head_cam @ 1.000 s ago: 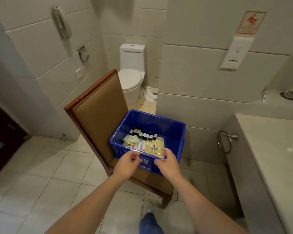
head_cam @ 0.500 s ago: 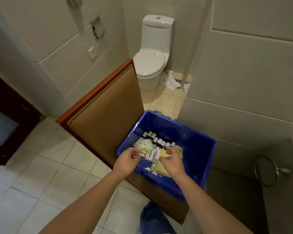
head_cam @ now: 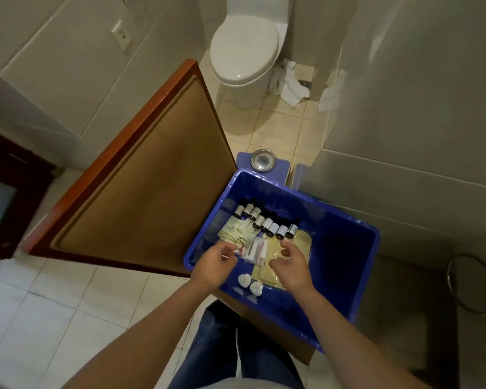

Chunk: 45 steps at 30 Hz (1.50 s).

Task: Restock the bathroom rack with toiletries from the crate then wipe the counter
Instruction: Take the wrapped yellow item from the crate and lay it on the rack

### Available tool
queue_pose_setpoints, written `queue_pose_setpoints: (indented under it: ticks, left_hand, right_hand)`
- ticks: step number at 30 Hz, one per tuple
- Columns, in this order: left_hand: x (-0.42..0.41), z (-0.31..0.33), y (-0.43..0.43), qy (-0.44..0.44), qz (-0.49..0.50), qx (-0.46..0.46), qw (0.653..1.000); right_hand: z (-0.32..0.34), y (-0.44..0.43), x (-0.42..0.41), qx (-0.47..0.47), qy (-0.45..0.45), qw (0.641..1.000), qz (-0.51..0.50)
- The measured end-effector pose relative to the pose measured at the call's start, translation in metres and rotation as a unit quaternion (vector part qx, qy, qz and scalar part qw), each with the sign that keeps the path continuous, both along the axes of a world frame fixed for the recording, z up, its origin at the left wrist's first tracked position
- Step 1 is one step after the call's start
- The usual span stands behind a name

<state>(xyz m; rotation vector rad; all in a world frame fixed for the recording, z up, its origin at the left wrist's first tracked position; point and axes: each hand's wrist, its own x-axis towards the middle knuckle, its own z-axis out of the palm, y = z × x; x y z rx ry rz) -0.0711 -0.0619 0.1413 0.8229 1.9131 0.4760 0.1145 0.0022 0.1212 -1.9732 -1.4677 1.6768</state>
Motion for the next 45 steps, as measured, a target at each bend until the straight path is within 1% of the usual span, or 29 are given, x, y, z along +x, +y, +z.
queue_pose_setpoints:
  ticks: [7, 12, 15, 18, 26, 30, 34, 36, 40, 42, 45]
  left_hand:
    - [0.0, -0.052, 0.023, -0.02, -0.049, -0.049, 0.997]
    - [0.005, -0.097, 0.035, -0.042, -0.071, -0.063, 0.995]
    - [0.01, -0.12, 0.042, -0.038, -0.088, -0.07, 0.993]
    - [0.019, -0.14, 0.051, -0.06, -0.099, -0.083, 0.99]
    - [0.038, -0.188, 0.06, -0.051, -0.126, -0.096, 0.986]
    - [0.047, -0.201, 0.059, -0.033, -0.15, -0.103, 0.983]
    - [0.054, -0.205, 0.061, 0.049, -0.163, -0.13, 0.977]
    - [0.058, -0.204, 0.06, 0.069, -0.17, -0.155, 0.971]
    - [0.064, -0.202, 0.06, 0.072, -0.178, -0.172, 0.966]
    - [0.066, -0.202, 0.06, 0.061, -0.177, -0.171, 0.967]
    - [0.069, -0.203, 0.06, 0.054, -0.17, -0.168, 0.969]
  right_hand:
    - [-0.044, 0.008, -0.005, -0.038, -0.027, 0.998, -0.037]
    - [-0.082, 0.005, -0.006, -0.072, -0.03, 0.994, -0.075]
    - [-0.102, 0.005, -0.006, -0.085, -0.033, 0.992, -0.085]
    - [-0.121, 0.007, -0.004, -0.09, -0.034, 0.991, -0.096]
    - [-0.162, 0.011, 0.008, -0.078, -0.058, 0.989, -0.114]
    - [-0.174, 0.011, 0.017, -0.063, -0.078, 0.988, -0.118]
    - [-0.176, 0.012, 0.026, -0.038, -0.119, 0.986, -0.112]
    - [-0.176, 0.012, 0.03, -0.03, -0.139, 0.983, -0.118]
    - [-0.176, 0.013, 0.032, -0.033, -0.167, 0.979, -0.111]
    - [-0.177, 0.012, 0.032, -0.053, -0.181, 0.977, -0.101]
    - [-0.177, 0.01, 0.032, -0.084, -0.179, 0.975, -0.103]
